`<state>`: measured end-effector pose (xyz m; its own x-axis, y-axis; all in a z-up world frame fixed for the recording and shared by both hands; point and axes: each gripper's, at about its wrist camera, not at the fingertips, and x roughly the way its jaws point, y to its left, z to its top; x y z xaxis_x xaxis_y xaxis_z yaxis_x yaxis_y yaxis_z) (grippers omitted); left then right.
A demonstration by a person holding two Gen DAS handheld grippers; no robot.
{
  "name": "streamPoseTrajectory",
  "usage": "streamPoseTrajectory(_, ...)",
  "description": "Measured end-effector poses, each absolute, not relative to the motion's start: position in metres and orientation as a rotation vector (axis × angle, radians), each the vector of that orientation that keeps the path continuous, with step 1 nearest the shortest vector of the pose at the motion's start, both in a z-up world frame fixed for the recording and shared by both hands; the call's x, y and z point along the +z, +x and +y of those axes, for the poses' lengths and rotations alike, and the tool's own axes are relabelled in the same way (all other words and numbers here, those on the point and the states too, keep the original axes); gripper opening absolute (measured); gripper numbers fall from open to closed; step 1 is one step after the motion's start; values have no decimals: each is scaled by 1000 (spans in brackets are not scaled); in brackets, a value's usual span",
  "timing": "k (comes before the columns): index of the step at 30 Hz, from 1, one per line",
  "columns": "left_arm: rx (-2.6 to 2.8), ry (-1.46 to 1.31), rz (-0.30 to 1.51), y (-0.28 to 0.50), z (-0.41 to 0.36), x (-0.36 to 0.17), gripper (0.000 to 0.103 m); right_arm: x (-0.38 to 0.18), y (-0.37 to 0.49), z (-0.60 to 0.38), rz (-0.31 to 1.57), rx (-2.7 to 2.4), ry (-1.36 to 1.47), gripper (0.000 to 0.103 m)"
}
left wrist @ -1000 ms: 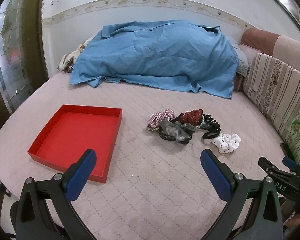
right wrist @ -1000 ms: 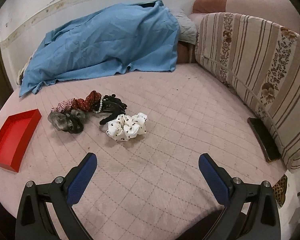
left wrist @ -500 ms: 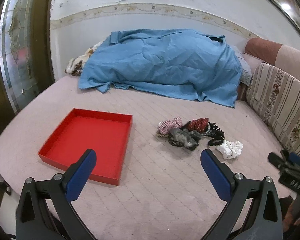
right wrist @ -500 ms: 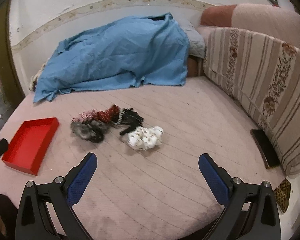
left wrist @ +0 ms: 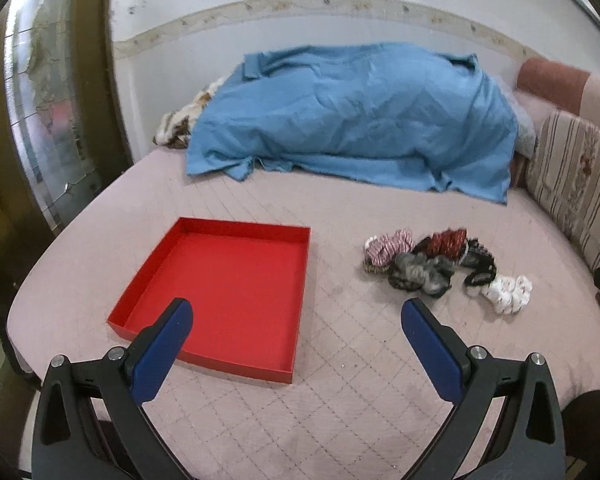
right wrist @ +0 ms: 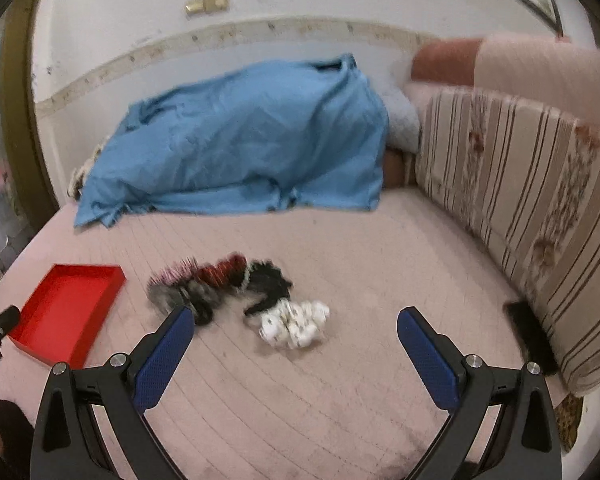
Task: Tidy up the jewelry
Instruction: 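Move both tools toward the pile of scrunchies beside the red tray, then grasp the grey sheer scrunchie with the left tool while the right tool grasps the white polka-dot scrunchie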
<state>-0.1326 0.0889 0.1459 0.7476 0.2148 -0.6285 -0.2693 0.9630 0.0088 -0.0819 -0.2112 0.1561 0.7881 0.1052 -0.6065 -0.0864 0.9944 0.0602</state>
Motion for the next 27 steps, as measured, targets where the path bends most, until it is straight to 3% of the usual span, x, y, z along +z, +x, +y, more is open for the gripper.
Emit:
streamPoseTrajectory(8, 95, -122, 805, -81, 67, 121, 102, 96, -45, -242, 804, 134, 112, 82)
streamPoseTrajectory(13, 37, -141, 895, -37, 44, 98, 80, 69, -20, -252, 866, 184, 169, 78)
streamPoseTrajectory(15, 18, -149, 933, -19, 37, 87, 76, 63, -11, -252, 880, 190, 175, 78)
streamPoseTrajectory(22, -15, -245, 1023, 35, 33, 58, 76, 46, 22, -241, 899, 206, 176, 77)
streamPoseTrajectory(27, -22, -318, 1055, 61, 38, 42, 76, 35, 45, -235, 923, 207, 197, 72)
